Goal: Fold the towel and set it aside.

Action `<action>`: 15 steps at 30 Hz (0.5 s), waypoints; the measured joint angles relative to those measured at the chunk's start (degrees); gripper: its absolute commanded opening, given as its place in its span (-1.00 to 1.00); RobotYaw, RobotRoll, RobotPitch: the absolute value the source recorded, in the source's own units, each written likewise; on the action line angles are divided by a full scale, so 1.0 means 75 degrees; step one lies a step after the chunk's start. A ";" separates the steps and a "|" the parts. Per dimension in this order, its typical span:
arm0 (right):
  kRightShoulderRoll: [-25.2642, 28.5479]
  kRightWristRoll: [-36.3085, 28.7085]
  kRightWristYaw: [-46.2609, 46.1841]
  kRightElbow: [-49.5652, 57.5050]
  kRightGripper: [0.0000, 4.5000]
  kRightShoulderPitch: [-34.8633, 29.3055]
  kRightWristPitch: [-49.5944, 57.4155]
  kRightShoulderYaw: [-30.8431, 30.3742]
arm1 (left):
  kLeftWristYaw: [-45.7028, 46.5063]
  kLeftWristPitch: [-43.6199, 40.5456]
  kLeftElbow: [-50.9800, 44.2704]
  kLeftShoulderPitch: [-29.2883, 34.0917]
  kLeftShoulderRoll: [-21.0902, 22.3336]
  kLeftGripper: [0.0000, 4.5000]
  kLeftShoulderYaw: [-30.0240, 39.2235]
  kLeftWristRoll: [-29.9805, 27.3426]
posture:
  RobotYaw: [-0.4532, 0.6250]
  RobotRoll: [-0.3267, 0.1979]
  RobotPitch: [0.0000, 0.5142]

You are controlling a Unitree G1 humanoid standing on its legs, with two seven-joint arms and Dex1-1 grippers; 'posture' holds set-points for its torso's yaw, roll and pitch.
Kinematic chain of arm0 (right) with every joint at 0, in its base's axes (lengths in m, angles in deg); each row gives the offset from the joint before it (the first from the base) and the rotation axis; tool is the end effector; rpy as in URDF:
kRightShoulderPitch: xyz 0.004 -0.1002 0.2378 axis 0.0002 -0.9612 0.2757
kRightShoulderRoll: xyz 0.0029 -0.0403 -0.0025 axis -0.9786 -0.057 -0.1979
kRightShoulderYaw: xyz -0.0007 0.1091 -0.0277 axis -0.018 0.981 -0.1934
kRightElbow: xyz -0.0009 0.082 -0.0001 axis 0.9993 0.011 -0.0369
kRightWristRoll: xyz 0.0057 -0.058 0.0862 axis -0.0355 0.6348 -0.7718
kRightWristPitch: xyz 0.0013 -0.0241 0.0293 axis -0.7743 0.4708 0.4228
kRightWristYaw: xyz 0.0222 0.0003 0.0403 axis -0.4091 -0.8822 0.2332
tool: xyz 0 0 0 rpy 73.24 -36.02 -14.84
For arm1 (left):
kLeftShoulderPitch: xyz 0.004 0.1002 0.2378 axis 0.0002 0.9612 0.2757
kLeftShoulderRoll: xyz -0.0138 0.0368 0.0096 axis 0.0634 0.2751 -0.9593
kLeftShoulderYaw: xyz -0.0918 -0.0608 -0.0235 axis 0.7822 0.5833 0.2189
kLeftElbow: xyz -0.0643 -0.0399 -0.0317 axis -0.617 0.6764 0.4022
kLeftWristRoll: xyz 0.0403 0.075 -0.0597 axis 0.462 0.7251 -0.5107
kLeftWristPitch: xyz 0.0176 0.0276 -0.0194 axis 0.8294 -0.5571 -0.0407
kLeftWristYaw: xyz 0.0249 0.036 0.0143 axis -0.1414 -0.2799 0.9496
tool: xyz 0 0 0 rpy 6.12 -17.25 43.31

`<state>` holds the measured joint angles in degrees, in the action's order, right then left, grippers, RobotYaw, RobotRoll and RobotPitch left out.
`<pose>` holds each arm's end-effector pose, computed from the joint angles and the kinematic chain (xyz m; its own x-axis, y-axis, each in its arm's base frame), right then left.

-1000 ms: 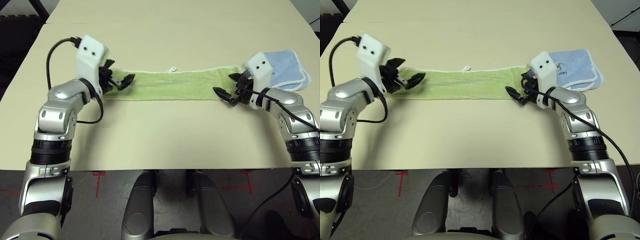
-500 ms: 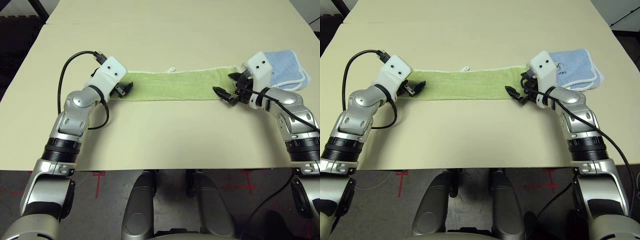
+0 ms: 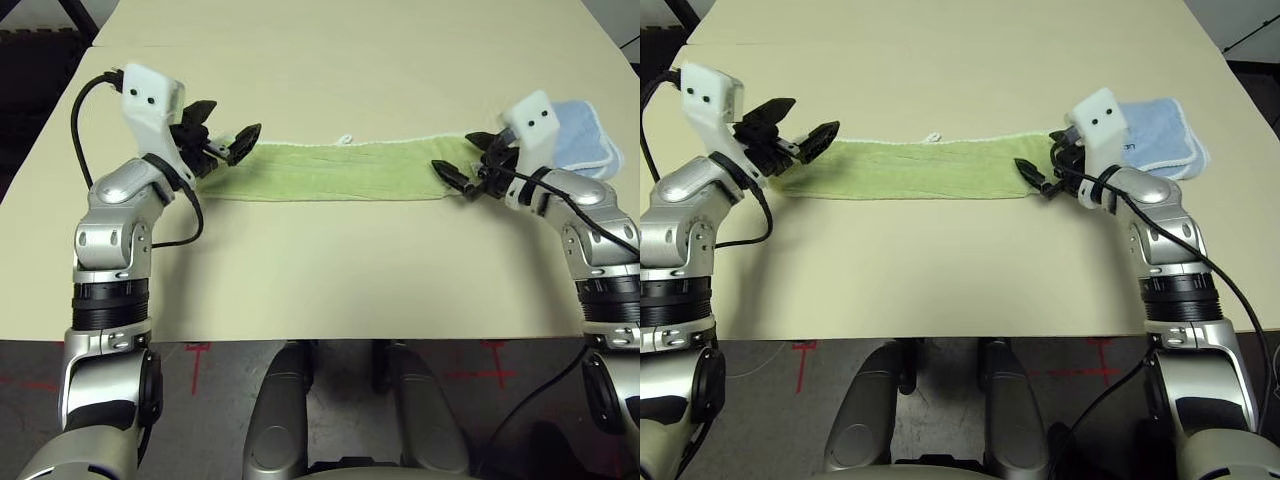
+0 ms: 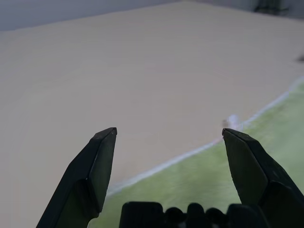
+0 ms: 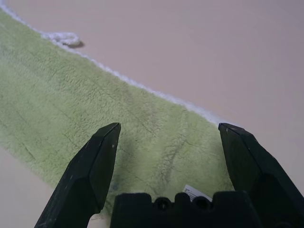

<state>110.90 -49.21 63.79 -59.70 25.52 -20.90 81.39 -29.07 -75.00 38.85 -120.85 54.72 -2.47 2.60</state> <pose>0.3073 -0.2455 0.1945 0.8787 0.4714 -0.0747 -0.4719 0.8348 -0.2834 0.2827 0.2460 0.2202 0.7735 -0.6163 0.1479 0.5733 0.7798 0.2513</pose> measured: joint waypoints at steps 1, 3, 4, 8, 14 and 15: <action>0.0036 -0.0067 0.0003 0.0015 0.98 -0.0002 0.0086 0.0048 | -0.0190 -0.0030 -0.0143 0.0091 0.0052 1.00 -0.0023 -0.0128 | -0.16 0.25 0.22; 0.0069 -0.0176 0.0024 0.0122 0.98 -0.0052 0.0214 0.0103 | -0.0458 -0.0050 -0.0367 0.0227 0.0113 1.00 -0.0063 -0.0292 | -0.17 0.25 0.23; 0.0070 -0.0271 0.0033 0.0332 0.98 -0.0174 0.0329 0.0147 | -0.0683 -0.0033 -0.0455 0.0309 0.0252 1.00 -0.0171 -0.0312 | -0.17 0.25 0.22; 0.0071 -0.0638 0.0030 0.0933 0.98 -0.0670 0.0738 0.0386 | -0.1232 0.0169 -0.0637 0.0507 0.0530 1.00 -0.0434 -0.0310 | -0.17 0.25 0.22; 0.0068 -0.1472 -0.0090 0.1951 0.98 -0.1396 0.1709 0.0965 | -0.1852 0.0629 -0.0627 0.0668 0.0754 1.00 -0.0560 -0.0308 | -0.19 0.25 0.22; 0.0069 -0.1581 -0.0129 0.2096 0.98 -0.1481 0.1843 0.1070 | -0.1932 0.0702 -0.0601 0.0677 0.0817 1.00 -0.0560 -0.0305 | -0.20 0.25 0.21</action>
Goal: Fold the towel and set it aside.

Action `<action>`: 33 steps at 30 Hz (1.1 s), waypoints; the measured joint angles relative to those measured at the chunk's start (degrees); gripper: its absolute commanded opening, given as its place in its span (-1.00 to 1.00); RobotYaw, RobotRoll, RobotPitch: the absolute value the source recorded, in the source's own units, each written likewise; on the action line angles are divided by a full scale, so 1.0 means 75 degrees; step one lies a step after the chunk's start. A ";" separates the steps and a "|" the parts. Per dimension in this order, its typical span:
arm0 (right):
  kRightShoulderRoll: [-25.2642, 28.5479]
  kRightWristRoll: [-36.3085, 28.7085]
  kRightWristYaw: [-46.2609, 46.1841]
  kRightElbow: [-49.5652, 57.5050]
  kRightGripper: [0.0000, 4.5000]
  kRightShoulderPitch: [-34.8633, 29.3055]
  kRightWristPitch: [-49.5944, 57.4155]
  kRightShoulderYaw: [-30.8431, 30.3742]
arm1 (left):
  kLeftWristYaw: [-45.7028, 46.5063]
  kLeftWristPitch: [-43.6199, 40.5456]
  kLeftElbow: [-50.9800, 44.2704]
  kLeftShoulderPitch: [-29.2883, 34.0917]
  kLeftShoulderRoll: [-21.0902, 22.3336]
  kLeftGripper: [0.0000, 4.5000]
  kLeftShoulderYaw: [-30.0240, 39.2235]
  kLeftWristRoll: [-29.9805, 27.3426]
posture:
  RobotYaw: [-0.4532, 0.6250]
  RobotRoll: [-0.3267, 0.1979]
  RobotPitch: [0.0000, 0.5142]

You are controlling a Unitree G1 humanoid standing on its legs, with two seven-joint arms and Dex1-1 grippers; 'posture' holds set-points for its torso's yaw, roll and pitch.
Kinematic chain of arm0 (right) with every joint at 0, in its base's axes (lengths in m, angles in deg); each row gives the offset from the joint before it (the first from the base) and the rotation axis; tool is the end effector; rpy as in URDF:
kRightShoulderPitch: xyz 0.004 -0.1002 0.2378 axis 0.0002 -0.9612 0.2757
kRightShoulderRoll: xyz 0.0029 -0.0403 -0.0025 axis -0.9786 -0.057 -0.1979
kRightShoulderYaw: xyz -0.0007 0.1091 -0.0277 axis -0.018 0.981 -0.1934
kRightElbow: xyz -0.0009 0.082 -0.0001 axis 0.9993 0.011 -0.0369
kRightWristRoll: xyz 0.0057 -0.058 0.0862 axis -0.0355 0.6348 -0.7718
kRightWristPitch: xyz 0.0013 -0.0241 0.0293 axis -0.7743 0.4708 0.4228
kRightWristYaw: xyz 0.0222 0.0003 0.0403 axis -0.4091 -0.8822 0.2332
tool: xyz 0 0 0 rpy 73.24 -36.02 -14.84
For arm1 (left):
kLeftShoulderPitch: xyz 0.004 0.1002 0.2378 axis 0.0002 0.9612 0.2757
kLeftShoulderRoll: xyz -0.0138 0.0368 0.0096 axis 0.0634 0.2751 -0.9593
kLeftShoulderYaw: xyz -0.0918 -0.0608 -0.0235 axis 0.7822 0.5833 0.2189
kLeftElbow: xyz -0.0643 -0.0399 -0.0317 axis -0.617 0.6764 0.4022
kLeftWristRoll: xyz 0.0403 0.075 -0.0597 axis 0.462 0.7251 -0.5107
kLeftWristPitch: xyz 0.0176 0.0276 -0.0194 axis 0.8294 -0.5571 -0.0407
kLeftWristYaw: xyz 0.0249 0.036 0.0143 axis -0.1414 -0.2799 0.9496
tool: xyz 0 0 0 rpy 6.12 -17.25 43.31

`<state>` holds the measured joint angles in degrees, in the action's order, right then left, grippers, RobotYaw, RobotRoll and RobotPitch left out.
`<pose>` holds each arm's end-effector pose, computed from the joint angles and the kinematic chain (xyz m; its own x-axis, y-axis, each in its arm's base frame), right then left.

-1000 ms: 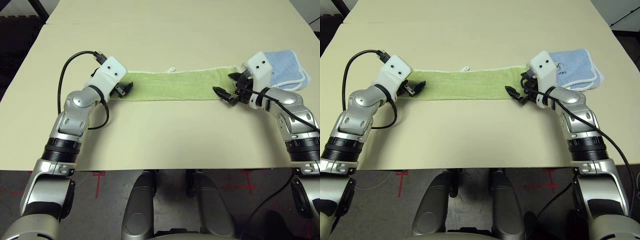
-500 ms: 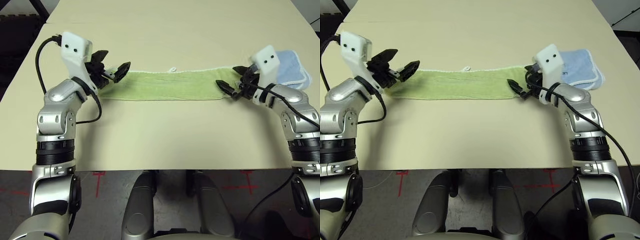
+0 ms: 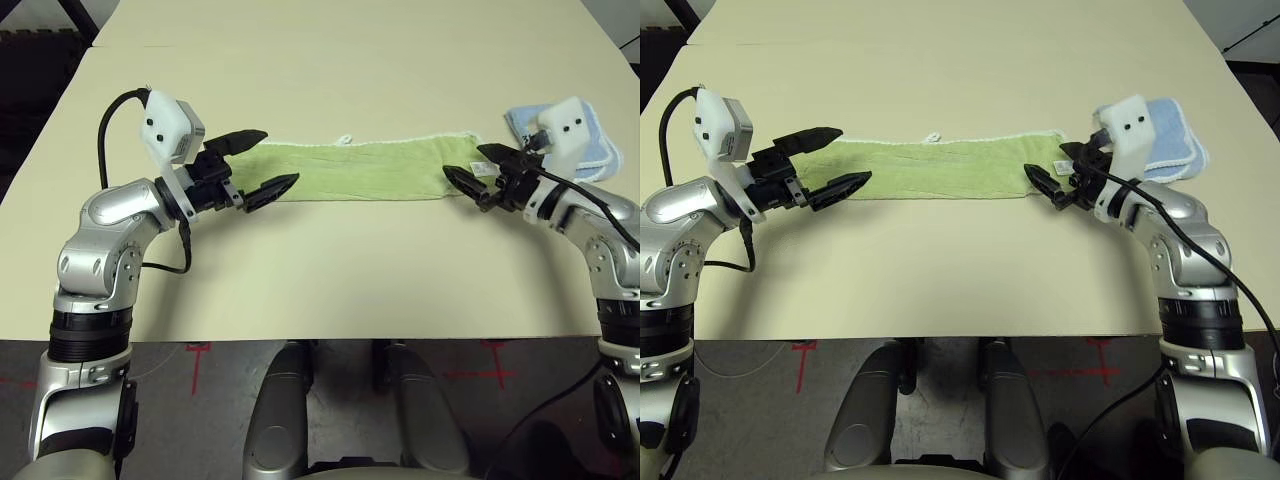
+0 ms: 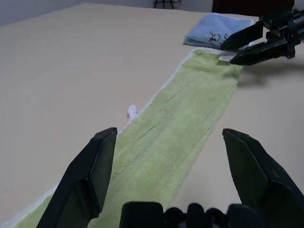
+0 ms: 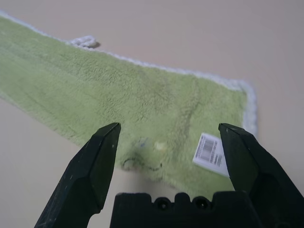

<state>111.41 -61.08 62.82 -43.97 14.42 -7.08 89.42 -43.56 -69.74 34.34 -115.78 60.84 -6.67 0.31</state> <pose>0.2668 -0.2587 0.1834 0.8654 0.4947 -0.0793 -0.4999 0.8632 -0.0703 0.2683 0.2469 0.2183 0.5661 -0.8243 0.0052 0.7595 0.5240 0.3855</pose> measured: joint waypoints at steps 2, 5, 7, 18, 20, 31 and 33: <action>0.0002 -0.0254 -0.0092 0.0208 0.98 -0.0127 0.0261 0.0259 | -0.0199 0.0173 0.0100 0.0023 0.0147 1.00 0.0009 0.0004 | -0.20 0.25 0.21; -0.0028 -0.0671 -0.0364 0.0403 0.98 -0.0288 0.0598 0.0795 | -0.0449 0.0380 0.0436 0.0065 0.0267 1.00 0.0013 0.0016 | -0.22 0.25 0.21; -0.0030 -0.0820 -0.0561 0.0442 0.98 -0.0466 0.0786 0.1020 | -0.0550 0.0437 0.0613 0.0070 0.0384 1.00 0.0010 0.0043 | -0.22 0.25 0.21; -0.0680 -0.1706 -0.1732 0.1243 0.98 -0.1233 0.1941 0.1355 | -0.0698 0.0539 0.0642 0.0068 0.0460 1.00 0.0012 0.0052 | -0.22 0.25 0.24; -0.0854 -0.1889 -0.1921 0.1291 0.98 -0.1314 0.2120 0.1394 | -0.0758 0.0599 0.0713 0.0050 0.0478 1.00 0.0014 0.0048 | -0.22 0.25 0.24; -0.1604 -0.2900 -0.3018 0.1579 0.98 -0.1492 0.2747 0.2229 | -0.0745 0.0940 0.0916 -0.0241 0.0388 1.00 0.0203 -0.0092 | -0.21 0.25 0.25; -0.1726 -0.2989 -0.3156 0.1625 0.98 -0.1509 0.2741 0.2253 | -0.0739 0.0955 0.0912 -0.0237 0.0388 1.00 0.0245 -0.0116 | -0.21 0.25 0.25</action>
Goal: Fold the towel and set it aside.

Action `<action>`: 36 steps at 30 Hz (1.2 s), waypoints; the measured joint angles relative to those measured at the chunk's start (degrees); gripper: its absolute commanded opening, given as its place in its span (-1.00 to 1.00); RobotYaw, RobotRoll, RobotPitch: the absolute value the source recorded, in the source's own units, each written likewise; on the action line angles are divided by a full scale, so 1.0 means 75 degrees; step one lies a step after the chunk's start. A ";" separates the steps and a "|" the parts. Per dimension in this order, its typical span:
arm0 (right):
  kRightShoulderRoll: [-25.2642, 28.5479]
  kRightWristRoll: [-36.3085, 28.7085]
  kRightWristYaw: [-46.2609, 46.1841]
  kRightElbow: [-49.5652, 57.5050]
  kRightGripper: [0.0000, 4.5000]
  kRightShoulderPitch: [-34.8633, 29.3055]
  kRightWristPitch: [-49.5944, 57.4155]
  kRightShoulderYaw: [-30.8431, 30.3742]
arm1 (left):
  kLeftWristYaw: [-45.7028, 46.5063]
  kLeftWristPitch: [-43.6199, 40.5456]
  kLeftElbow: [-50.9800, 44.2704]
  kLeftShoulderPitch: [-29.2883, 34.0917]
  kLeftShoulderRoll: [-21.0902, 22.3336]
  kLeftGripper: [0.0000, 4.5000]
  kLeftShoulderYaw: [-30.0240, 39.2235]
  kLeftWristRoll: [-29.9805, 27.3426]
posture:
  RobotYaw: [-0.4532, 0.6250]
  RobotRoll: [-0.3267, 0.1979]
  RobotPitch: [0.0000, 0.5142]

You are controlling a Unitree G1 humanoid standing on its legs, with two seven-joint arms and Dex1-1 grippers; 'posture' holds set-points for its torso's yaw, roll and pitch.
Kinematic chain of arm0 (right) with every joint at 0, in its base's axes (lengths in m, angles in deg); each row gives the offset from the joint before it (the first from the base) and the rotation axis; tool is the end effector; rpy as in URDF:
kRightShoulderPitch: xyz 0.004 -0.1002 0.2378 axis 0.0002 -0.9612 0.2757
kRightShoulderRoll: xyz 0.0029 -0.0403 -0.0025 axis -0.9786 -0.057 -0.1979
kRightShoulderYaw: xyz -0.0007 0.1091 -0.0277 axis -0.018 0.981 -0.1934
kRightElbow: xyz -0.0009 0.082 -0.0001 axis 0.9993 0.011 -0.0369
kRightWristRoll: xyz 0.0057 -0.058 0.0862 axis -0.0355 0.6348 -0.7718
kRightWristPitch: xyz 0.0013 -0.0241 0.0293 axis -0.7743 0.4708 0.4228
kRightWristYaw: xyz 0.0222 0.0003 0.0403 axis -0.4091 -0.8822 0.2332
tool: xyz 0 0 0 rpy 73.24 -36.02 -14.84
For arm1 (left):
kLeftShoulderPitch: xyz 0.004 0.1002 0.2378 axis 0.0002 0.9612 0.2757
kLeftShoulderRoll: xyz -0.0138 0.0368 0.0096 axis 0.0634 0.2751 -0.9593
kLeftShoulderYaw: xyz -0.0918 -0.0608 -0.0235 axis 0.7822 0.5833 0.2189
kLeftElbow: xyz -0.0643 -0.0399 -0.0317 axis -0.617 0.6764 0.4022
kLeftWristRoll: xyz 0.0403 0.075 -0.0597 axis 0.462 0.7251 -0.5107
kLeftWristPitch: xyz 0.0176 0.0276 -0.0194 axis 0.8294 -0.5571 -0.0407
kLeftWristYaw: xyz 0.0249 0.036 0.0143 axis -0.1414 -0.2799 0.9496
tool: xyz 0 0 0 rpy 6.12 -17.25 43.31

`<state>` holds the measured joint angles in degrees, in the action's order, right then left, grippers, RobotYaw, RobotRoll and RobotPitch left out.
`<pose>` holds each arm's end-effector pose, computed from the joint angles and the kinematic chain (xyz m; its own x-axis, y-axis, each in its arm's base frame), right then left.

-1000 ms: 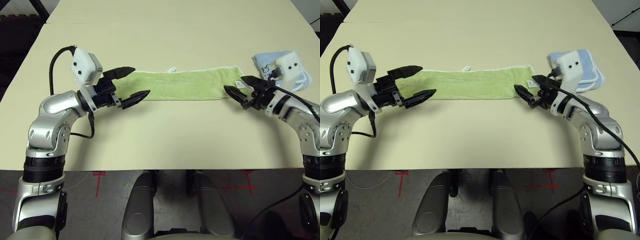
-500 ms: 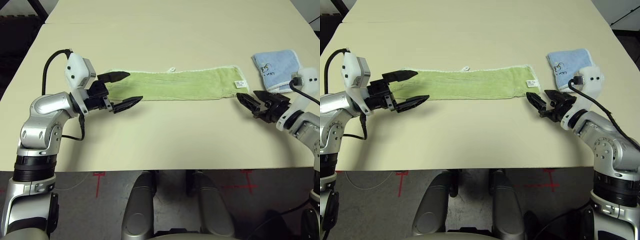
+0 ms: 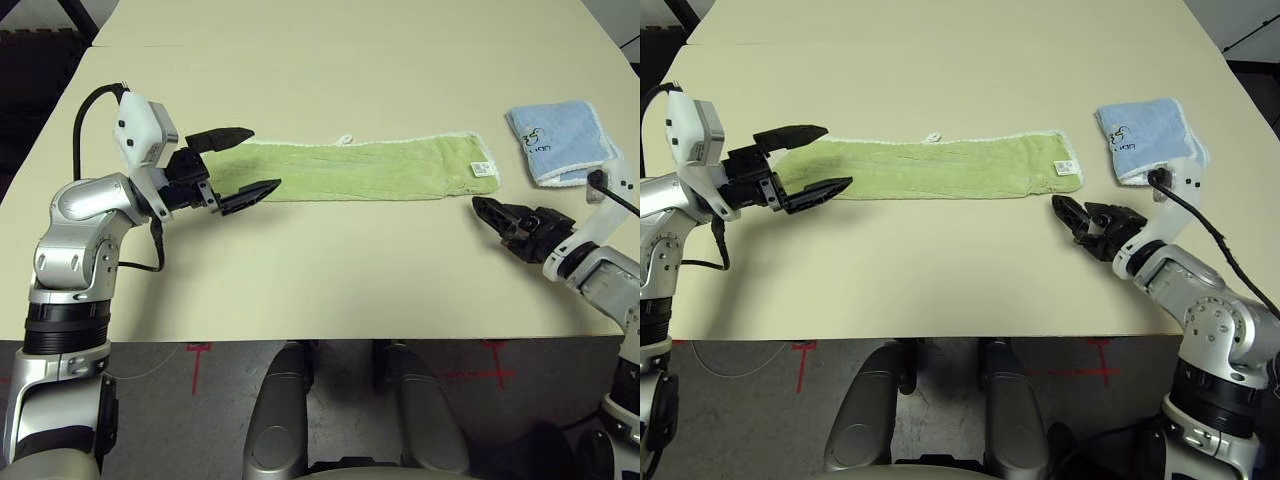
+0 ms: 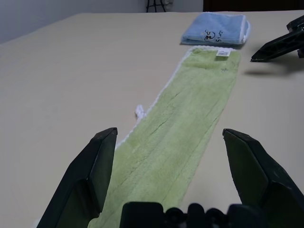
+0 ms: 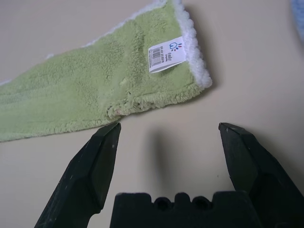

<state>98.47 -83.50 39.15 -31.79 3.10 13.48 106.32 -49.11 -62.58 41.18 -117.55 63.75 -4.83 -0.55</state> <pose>0.2182 -0.2566 0.1434 0.9444 0.3010 -0.1326 -0.2142 0.8688 0.4464 0.2728 0.2688 0.2269 0.5444 -0.8386 0.0215 0.7470 0.4963 0.4423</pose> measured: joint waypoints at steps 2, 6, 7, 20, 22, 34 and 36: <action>-0.0075 -0.0115 -0.0133 0.0006 0.98 0.0007 -0.0002 0.0029 | 0.0014 0.0040 -0.0001 0.0002 -0.0003 1.00 0.0001 -0.0001 | -0.21 0.25 0.25; -0.0381 -0.0309 -0.0447 -0.0032 0.98 0.0085 -0.0054 0.0117 | 0.0000 0.0063 -0.0008 0.0014 -0.0010 1.00 0.0006 -0.0033 | -0.20 0.25 0.26; -0.0458 -0.0349 -0.0513 -0.0083 0.98 0.0139 -0.0070 0.0113 | -0.0030 0.0063 -0.0009 0.0021 -0.0009 1.00 0.0006 -0.0088 | -0.20 0.25 0.26; -0.1051 -0.0763 -0.1250 -0.0655 0.98 0.0709 -0.0421 0.0238 | -0.0361 0.0063 -0.0090 0.0037 0.0032 1.00 -0.0025 -0.0205 | -0.20 0.25 0.26; -0.1145 -0.0752 -0.1326 -0.0813 0.98 0.0849 -0.0555 0.0224 | -0.0361 0.0063 -0.0097 0.0042 0.0031 1.00 -0.0051 -0.0203 | -0.20 0.25 0.26; -0.1281 -0.0171 -0.1350 -0.2307 0.98 0.1942 -0.1726 -0.0437 | -0.0362 0.0064 -0.0111 0.0081 0.0062 1.00 -0.0109 -0.0168 | -0.17 0.25 0.27; -0.1256 -0.0030 -0.1340 -0.2488 0.91 0.2077 -0.1849 -0.0561 | -0.0362 0.0064 -0.0111 0.0085 0.0065 1.00 -0.0109 -0.0166 | -0.17 0.25 0.27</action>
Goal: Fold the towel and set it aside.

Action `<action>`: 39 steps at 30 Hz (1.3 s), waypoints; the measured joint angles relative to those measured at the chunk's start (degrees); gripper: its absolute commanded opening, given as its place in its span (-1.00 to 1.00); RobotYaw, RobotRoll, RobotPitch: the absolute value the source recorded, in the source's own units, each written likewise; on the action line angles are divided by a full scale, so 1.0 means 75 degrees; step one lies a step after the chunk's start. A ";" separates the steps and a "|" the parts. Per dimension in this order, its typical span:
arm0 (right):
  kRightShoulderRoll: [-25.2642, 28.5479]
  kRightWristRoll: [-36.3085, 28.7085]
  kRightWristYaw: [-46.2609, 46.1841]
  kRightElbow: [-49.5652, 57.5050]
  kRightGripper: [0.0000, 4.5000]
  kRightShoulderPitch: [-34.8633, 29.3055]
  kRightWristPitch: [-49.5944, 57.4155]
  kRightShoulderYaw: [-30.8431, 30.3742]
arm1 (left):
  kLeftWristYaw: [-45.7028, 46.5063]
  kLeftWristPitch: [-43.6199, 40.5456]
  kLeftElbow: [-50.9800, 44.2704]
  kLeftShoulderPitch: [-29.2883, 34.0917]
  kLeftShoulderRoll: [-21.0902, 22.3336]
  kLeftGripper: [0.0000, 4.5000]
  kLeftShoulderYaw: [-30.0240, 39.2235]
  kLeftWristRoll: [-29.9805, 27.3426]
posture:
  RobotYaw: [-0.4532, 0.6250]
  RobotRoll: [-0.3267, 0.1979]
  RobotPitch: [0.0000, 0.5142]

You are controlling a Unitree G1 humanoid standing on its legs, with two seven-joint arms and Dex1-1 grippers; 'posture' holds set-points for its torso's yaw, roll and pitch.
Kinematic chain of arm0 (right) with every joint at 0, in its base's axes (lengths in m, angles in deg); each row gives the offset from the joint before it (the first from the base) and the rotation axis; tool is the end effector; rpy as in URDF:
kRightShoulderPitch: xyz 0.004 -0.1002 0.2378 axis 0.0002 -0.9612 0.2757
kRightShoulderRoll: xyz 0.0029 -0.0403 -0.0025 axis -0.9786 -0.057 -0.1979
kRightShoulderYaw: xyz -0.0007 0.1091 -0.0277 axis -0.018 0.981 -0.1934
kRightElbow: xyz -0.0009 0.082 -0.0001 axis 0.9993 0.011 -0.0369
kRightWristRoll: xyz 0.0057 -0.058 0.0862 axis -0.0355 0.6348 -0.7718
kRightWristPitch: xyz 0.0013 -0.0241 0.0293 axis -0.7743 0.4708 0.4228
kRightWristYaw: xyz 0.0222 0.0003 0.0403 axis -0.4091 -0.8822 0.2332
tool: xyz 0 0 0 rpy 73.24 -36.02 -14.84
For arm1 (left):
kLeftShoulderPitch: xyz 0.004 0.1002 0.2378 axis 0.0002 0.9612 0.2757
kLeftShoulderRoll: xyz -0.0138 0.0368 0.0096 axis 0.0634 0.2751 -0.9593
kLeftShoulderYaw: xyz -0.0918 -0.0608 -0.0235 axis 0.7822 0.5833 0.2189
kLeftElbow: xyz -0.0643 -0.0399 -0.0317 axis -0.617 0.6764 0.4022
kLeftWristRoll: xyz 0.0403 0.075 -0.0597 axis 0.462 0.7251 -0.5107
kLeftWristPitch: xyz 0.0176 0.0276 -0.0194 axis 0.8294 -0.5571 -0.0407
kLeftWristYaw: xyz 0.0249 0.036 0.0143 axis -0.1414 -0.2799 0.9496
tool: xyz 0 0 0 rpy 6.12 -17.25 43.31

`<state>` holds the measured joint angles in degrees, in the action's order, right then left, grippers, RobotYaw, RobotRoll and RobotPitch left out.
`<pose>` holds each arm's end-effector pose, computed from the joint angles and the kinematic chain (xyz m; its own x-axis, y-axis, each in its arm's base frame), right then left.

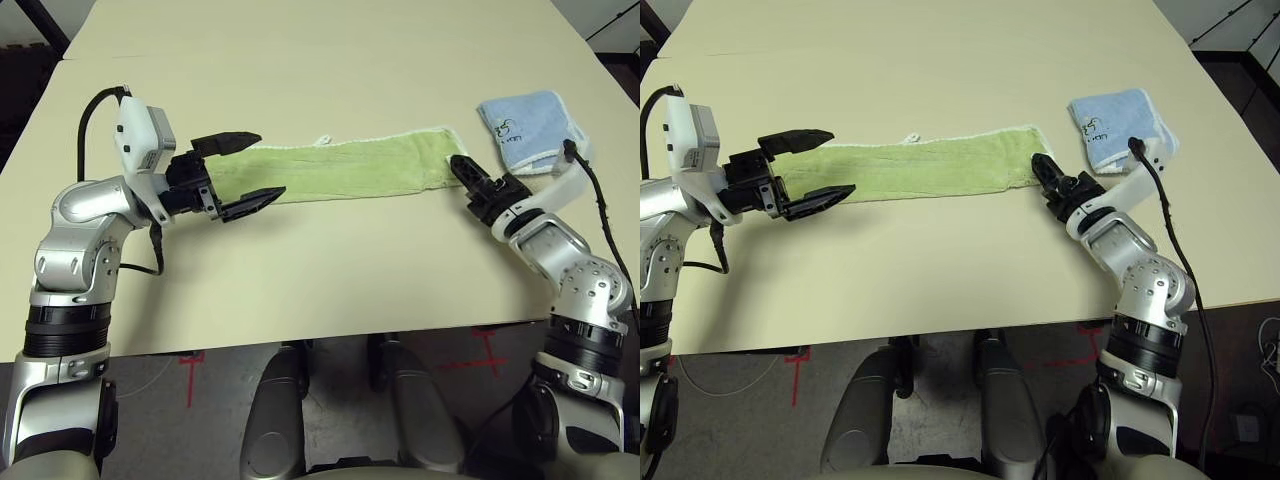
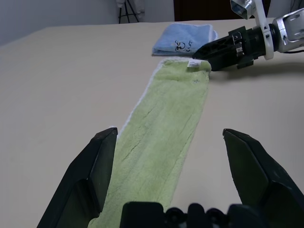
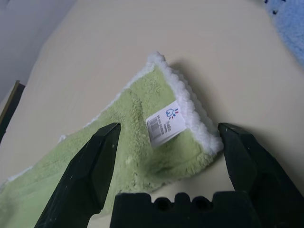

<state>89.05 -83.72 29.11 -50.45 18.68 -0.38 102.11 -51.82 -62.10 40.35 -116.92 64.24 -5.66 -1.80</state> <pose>0.2837 -0.2138 0.1457 0.9723 0.2326 -0.0218 -0.1659 0.7530 0.6367 0.2714 0.2665 0.2258 0.4876 -0.8731 -0.0015 0.7827 0.4364 0.4439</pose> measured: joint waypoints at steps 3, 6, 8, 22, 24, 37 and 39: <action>0.0077 0.0259 0.0010 -0.0206 0.55 0.0107 -0.0124 -0.0142 | 0.0001 0.0000 0.0001 -0.0001 0.0002 1.00 -0.0001 0.0014 | -0.17 0.25 0.27; 0.0116 0.0410 0.0037 -0.0301 0.03 0.0106 -0.0182 -0.0178 | 0.0002 0.0000 0.0002 -0.0001 0.0005 1.00 -0.0001 0.0019 | -0.16 0.25 0.28; 0.0123 0.0464 0.0039 -0.0292 -0.31 0.0066 -0.0185 -0.0177 | 0.0002 0.0000 0.0002 -0.0002 0.0005 1.00 -0.0003 0.0021 | -0.16 0.25 0.28; -0.0177 0.0219 -0.0002 -0.0023 -0.99 0.0150 -0.0091 -0.0084 | 0.0008 0.0054 0.0012 -0.0014 0.0008 1.00 -0.0048 0.0085 | -0.17 0.25 0.24; -0.0282 0.0067 0.0003 -0.0001 -0.99 0.0224 -0.0036 -0.0068 | 0.0012 0.0056 0.0011 -0.0014 0.0008 1.00 -0.0048 0.0110 | -0.16 0.25 0.22; -0.0712 -0.1185 0.0360 0.0635 -0.99 0.0391 0.0638 -0.0815 | 0.0042 0.0058 0.0009 -0.0011 0.0008 1.00 -0.0051 0.0196 | -0.14 0.25 0.19; -0.0735 -0.1332 0.0391 0.0718 -0.99 0.0391 0.0661 -0.0904 | 0.0059 0.0058 0.0009 -0.0011 0.0008 1.00 -0.0051 0.0203 | -0.14 0.25 0.19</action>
<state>83.53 -93.71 32.04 -45.06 21.61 4.58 95.33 -51.38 -61.66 40.41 -117.00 64.30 -6.04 -0.28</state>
